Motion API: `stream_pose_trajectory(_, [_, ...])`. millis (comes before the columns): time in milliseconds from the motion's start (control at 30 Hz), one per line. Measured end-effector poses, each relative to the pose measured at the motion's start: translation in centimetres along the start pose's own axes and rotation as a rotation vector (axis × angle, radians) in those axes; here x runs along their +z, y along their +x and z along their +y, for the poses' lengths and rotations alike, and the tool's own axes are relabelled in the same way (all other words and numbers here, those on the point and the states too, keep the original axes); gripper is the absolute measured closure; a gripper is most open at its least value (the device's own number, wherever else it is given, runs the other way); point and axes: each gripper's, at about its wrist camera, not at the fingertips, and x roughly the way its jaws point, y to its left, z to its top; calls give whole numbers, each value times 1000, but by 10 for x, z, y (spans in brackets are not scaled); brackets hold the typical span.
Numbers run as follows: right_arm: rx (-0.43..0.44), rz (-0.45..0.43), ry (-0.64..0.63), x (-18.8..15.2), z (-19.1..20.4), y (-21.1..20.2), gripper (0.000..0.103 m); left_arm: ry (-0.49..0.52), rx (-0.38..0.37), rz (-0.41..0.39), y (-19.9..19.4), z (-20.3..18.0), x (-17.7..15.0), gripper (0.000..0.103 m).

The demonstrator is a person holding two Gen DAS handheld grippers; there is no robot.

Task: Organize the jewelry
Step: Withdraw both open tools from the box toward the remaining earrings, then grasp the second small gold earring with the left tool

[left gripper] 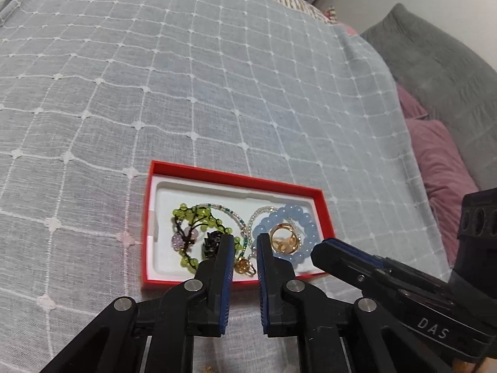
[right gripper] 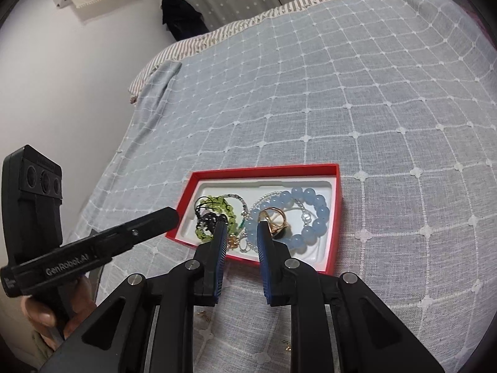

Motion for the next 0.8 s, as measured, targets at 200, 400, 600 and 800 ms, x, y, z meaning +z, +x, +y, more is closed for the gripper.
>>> stream_pose_trajectory(200, [-11,23,-41,-5,11,-1,82,-4,0,-5,-22,2,-2,86])
stream_pose_trajectory(400, [-50,49,-69,-15,18,-13,74,29,66,14,-26,-3,-15,84])
stream_pose_trajectory(600, [-86,70,-89,-31,20,-32,63,80,182,25,-22,-9,-27,75])
stream_pose_trajectory(800, [-137,62,-100,-29,19,-51,57,130,304,18,-19,-12,-38,67])
